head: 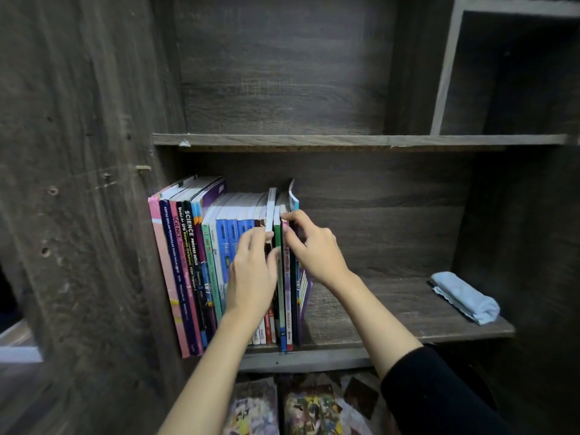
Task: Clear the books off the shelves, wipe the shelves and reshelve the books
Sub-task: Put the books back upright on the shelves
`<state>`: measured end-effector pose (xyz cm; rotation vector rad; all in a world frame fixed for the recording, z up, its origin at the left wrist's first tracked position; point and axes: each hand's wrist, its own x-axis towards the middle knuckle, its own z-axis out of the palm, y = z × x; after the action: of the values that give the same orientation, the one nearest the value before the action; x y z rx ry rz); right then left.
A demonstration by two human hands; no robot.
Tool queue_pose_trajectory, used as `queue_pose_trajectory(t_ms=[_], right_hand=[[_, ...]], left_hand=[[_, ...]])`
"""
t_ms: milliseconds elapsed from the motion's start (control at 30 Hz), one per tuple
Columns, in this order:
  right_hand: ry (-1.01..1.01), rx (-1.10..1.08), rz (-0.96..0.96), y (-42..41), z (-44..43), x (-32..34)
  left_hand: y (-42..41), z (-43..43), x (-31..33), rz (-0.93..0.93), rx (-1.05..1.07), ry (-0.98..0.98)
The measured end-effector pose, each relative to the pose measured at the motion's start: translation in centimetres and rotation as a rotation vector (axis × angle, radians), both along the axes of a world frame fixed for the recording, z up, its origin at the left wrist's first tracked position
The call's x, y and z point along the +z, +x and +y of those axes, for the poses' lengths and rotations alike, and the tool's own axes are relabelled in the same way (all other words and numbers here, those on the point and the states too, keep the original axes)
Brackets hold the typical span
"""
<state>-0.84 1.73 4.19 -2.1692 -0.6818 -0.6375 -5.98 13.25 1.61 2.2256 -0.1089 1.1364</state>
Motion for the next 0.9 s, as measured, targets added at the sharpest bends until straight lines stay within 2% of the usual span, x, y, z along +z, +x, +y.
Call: queue_pose_trajectory(t_ms=[167, 367, 467, 567, 667, 767, 900], right_hand=[[-0.006, 0.013, 0.024, -0.1, -0.2, 0.1], [-0.016, 0.018, 0.019, 0.4, -0.1, 0.0], [-0.018, 0.061, 0.049, 0.7, -0.6, -0.4], [-0.010, 0.112, 0.056, 0.5, -1.3, -1.3], [0.014, 0.046, 0.024, 0.2, -1.5, -3.1], [-0.032, -0.017, 0.021, 0.6, -1.3, -5.4], [0.006, -0.021, 0.016, 0.5, -0.7, -7.1]], left_hand=[[-0.5, -0.7, 0.1, -0.089, 0.000, -0.201], [-2.2, -0.8, -0.1, -0.316, -0.010, -0.297], [-2.6, -1.6, -0.8, -0.366, -0.010, -0.374], [-2.6, -2.3, -1.8, -0.228, -0.013, -0.435], [-3.0, -2.7, -1.8, -0.037, 0.018, -0.523], [-3.8, -2.8, -1.6, 0.148, 0.041, -0.496], [-4.8, -2.6, -1.7, 0.232, 0.026, -0.441]])
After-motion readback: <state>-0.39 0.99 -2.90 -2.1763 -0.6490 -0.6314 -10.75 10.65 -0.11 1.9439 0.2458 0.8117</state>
